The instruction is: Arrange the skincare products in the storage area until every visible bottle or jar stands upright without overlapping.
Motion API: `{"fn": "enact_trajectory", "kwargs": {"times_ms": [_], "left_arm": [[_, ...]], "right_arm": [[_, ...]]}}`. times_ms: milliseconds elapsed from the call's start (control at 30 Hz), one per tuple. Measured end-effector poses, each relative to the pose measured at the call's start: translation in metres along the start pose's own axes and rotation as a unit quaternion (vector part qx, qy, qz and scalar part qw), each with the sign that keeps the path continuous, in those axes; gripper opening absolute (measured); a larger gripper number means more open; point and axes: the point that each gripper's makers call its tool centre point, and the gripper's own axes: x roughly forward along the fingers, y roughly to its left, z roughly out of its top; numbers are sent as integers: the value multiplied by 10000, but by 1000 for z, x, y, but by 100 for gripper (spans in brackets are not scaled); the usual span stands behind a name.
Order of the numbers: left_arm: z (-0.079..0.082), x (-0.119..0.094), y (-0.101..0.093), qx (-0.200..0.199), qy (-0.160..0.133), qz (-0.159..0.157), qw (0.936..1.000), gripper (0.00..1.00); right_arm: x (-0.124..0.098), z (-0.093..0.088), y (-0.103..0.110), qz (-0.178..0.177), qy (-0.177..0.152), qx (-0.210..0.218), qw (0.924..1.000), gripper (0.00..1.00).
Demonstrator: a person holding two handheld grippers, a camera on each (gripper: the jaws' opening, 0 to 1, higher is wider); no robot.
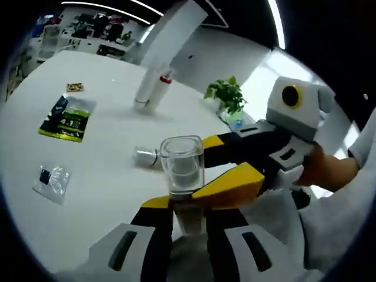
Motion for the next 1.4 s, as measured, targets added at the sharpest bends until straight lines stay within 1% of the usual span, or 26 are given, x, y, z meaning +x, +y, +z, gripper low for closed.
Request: {"fn": "enact_trajectory", "kwargs": {"times_ms": [100, 167, 200, 267, 300, 367, 467, 500, 567, 600, 667, 900, 933, 967, 1033, 1067, 1100, 1133, 1167, 1200, 1300, 1333, 1400], "left_arm": [[-1, 1, 1, 108, 70, 68, 9999, 16], [-3, 2, 1, 165, 129, 116, 9997, 16], [-3, 2, 1, 210, 155, 140, 9996, 16], [-1, 2, 3, 274, 101, 196, 9994, 16], [3, 1, 2, 294, -31, 146, 9995, 16], [7, 0, 4, 296, -195, 149, 9993, 16], [11, 1, 5, 286, -284, 172, 9990, 16], [10, 1, 5, 263, -265, 161, 9992, 16], [1, 4, 6, 398, -12, 222, 9990, 16], [-2, 5, 7, 520, 84, 261, 9983, 15], [2, 6, 4, 593, -6, 250, 9979, 15], [3, -2, 6, 706, 19, 335, 9969, 15], [3, -2, 6, 690, 22, 338, 9970, 14], [3, -2, 7, 694, 31, 343, 9970, 14], [3, -2, 6, 729, 29, 347, 9967, 14], [6, -2, 2, 769, -29, 296, 9966, 14], [5, -2, 1, 788, -16, 291, 9965, 14], [4, -1, 1, 842, 19, 297, 9960, 14], [3, -1, 1, 885, 66, 331, 9955, 14], [4, -1, 1, 875, 50, 330, 9956, 14], [5, -1, 0, 844, 20, 346, 9958, 15], [7, -1, -1, 907, 2, 365, 9952, 15], [8, -3, -1, 1112, 59, 384, 9930, 15]], "right_arm": [[3, -3, 1, 14, 56, 228, 9997, 14], [4, -6, -2, -49, 92, 416, 9991, 14], [4, -7, -1, -42, 105, 444, 9989, 13], [1, -5, -5, -157, 7, 521, 9985, 11], [-1, -1, -6, -156, -112, 591, 9981, 11], [-4, 3, -11, -211, -321, 973, 9945, 10], [-8, 7, -16, -292, -538, 1204, 9908, 10], [-10, 7, -17, -304, -565, 1210, 9906, 10], [-13, 13, -21, -409, -745, 1171, 9895, 10], [-15, 16, -22, -418, -779, 1188, 9890, 10], [-15, 17, -23, -399, -786, 1235, 9884, 10], [-14, 20, -19, -233, -923, 1278, 9872, 12], [-12, 19, -18, -141, -927, 1350, 9864, 12], [-11, 18, -15, -40, -907, 1525, 9841, 13], [-10, 17, -17, -62, -878, 1507, 9847, 13], [-7, 10, -16, -75, -684, 1405, 9877, 14], [-6, 5, -15, -69, -540, 1331, 9896, 15], [-4, 1, -13, -88, -467, 1294, 9905, 14], [-5, 3, -11, -112, -549, 1327, 9896, 13], [-6, 4, -10, -154, -587, 1124, 9918, 13], [-8, 5, -12, -178, -589, 1155, 9914, 12], [-9, 6, -13, -183, -601, 1157, 9913, 12], [-10, 7, -13, -171, -648, 1209, 9904, 12]]}}
